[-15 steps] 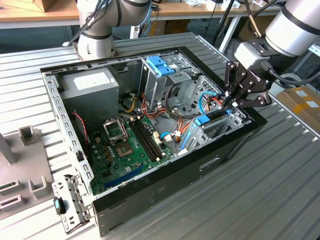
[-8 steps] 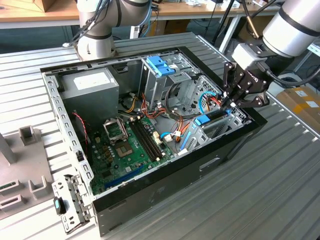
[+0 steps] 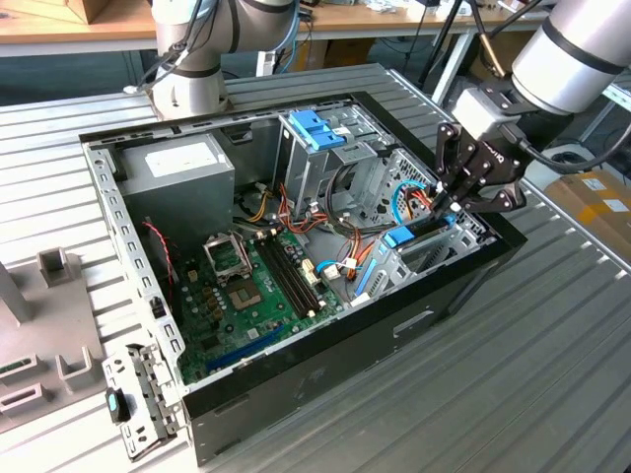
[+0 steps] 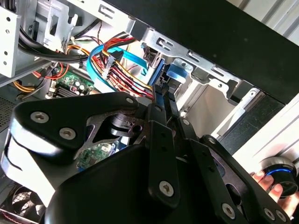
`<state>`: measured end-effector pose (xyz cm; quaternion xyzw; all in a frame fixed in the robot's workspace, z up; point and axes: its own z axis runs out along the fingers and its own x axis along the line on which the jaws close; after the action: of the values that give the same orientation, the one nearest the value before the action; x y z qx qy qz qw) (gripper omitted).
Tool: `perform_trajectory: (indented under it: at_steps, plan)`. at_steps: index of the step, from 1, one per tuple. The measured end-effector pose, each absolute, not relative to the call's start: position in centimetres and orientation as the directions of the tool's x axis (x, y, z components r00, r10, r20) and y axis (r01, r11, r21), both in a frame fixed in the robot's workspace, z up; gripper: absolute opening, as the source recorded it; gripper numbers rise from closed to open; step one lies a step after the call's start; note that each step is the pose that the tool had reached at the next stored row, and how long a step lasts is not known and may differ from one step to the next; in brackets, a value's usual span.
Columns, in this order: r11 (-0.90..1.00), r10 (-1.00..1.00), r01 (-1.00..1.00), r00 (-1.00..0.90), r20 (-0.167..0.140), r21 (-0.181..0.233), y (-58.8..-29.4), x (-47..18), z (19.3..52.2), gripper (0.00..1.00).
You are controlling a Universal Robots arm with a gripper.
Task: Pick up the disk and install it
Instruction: 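Insert the first disk wire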
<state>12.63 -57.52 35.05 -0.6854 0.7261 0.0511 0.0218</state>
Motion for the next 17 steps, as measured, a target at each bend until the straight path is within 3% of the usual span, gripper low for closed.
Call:
perform_trajectory:
  at_steps: [17]
  plan:
    - [0.052, -0.993, -0.998, -0.056, -0.102, 0.044, -57.42, 12.45, 34.34, 0.17]
